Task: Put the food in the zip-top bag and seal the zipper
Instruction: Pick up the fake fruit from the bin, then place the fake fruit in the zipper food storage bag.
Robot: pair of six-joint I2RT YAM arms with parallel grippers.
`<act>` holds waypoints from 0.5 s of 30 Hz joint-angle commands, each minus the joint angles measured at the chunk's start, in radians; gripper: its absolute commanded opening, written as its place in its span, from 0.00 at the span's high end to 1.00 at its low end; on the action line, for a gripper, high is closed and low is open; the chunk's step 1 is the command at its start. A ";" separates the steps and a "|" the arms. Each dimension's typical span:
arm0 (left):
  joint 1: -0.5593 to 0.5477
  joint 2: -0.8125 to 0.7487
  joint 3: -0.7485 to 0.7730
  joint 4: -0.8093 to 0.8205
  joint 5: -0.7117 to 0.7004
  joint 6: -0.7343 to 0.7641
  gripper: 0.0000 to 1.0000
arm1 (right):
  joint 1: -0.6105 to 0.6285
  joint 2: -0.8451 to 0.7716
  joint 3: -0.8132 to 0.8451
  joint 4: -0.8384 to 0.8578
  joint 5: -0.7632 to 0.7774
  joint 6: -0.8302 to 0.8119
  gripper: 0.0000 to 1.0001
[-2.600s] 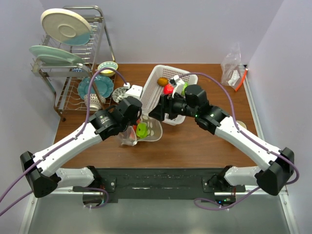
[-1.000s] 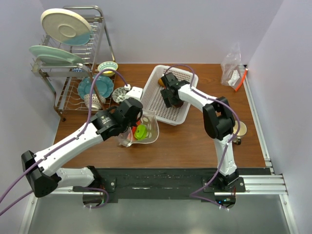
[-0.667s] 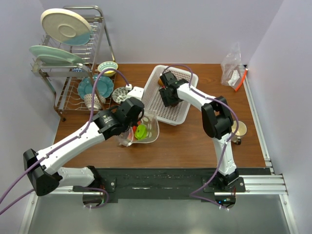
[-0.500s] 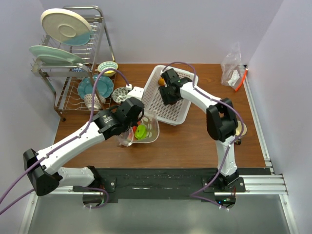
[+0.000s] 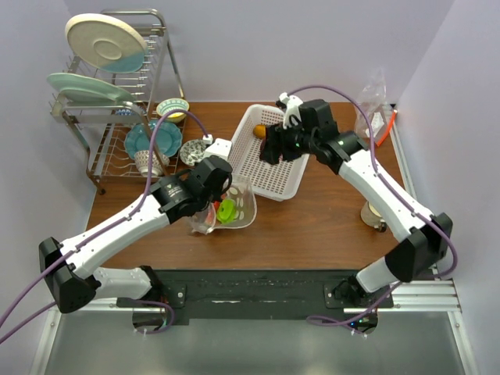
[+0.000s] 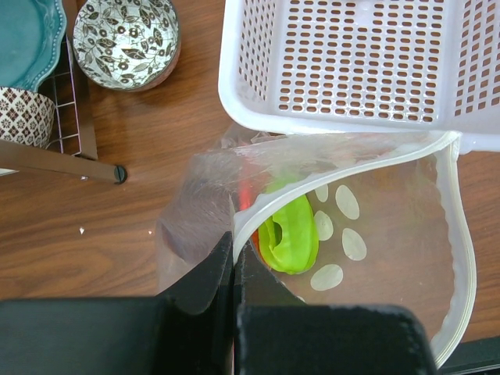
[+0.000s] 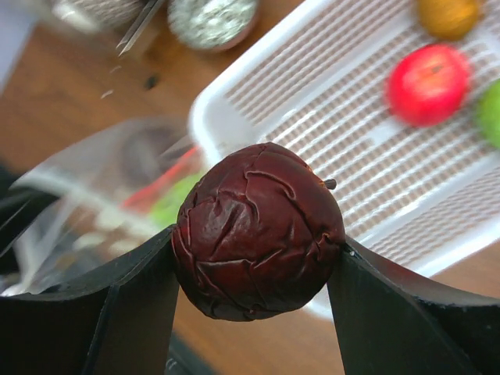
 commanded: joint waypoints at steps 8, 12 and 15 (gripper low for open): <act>-0.001 0.020 0.036 0.051 -0.004 0.015 1.00 | 0.071 -0.266 -0.370 0.345 -0.450 0.314 0.42; -0.003 0.017 0.043 0.046 -0.002 0.015 1.00 | 0.136 -0.252 -0.403 0.442 -0.448 0.363 0.42; -0.001 0.015 0.049 0.035 -0.002 0.013 1.00 | 0.163 -0.191 -0.391 0.456 -0.435 0.366 0.43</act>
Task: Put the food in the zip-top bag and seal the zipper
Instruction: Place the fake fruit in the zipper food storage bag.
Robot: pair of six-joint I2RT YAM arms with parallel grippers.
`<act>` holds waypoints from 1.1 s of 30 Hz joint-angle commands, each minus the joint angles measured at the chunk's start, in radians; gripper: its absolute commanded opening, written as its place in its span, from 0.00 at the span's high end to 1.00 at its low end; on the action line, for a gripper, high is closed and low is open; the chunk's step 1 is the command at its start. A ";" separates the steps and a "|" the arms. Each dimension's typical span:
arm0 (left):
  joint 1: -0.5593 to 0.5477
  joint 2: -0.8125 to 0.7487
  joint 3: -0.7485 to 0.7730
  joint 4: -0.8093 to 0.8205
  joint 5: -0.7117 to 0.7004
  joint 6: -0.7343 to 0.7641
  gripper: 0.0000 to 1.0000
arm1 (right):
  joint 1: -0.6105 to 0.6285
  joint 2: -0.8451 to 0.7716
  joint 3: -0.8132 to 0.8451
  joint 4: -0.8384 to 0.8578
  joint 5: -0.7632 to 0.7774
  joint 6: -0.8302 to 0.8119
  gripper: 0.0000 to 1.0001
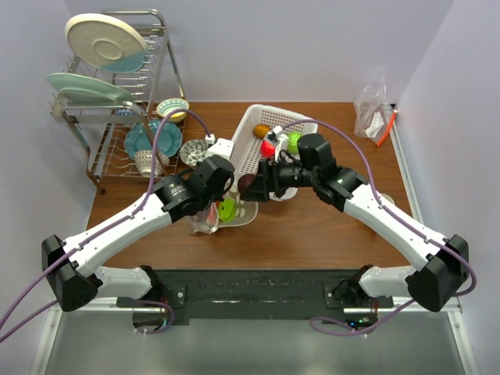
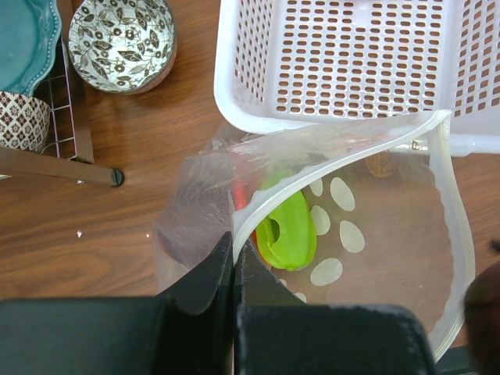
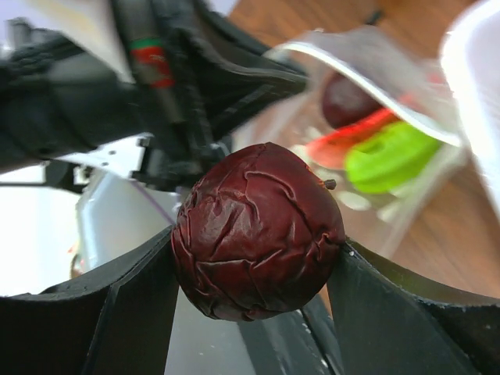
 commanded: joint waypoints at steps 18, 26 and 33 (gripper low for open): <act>-0.003 -0.050 0.030 0.000 -0.011 -0.012 1.00 | 0.048 0.138 0.111 0.083 -0.005 0.012 0.08; -0.003 -0.068 0.012 -0.003 -0.028 -0.012 1.00 | 0.036 0.100 0.197 -0.117 0.365 -0.050 0.06; -0.003 -0.088 -0.008 -0.006 -0.034 -0.014 1.00 | -0.051 0.106 0.193 -0.057 0.500 -0.017 0.01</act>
